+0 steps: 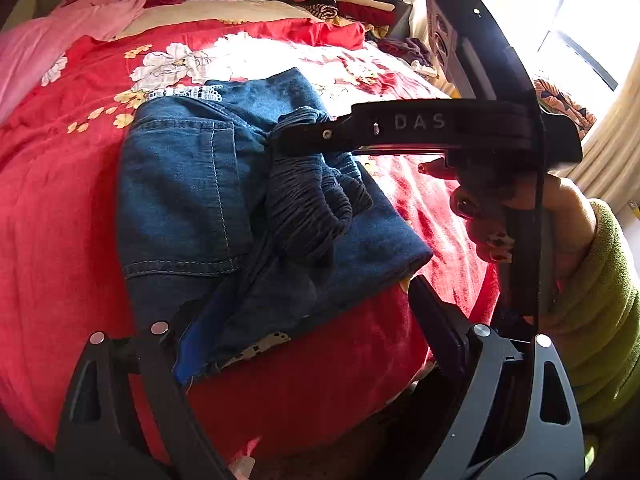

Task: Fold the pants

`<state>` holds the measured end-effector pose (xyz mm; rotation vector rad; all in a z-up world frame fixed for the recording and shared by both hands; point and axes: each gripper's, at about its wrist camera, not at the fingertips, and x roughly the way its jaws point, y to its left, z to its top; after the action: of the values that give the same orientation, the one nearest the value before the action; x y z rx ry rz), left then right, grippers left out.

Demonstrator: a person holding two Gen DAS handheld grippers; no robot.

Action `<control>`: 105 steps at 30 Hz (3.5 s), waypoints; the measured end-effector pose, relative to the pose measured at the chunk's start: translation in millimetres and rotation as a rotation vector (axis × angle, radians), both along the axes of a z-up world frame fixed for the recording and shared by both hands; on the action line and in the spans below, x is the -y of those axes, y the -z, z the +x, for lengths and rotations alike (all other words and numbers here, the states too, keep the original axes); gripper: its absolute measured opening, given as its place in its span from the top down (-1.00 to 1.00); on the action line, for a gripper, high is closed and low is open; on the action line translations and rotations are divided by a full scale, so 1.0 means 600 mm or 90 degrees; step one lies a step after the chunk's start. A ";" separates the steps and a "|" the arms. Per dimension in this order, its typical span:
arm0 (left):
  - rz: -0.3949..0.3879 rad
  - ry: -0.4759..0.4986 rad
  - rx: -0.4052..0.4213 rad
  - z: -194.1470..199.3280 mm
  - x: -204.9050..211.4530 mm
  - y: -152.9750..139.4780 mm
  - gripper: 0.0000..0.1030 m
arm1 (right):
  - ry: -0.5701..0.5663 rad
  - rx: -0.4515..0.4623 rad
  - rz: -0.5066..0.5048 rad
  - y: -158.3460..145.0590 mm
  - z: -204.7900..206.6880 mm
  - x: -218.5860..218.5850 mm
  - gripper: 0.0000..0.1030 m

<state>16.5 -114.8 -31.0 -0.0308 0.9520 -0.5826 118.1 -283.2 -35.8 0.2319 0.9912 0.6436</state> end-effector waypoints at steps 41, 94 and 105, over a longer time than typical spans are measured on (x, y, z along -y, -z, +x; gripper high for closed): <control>0.073 -0.076 0.029 -0.001 -0.068 0.001 0.29 | -0.138 0.097 -0.281 -0.003 0.107 -0.170 0.88; 0.068 -0.149 0.012 0.116 -0.102 0.001 -0.04 | -0.025 -0.011 -0.027 -0.006 -0.148 -0.090 0.81; 0.059 -0.156 0.021 0.098 -0.105 -0.011 -0.11 | -0.030 -0.005 -0.063 -0.001 -0.167 -0.086 0.61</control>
<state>75.5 -51.7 -24.6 -0.0536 0.9265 -0.3124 18.1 -231.9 -35.5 0.1245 1.0353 0.6349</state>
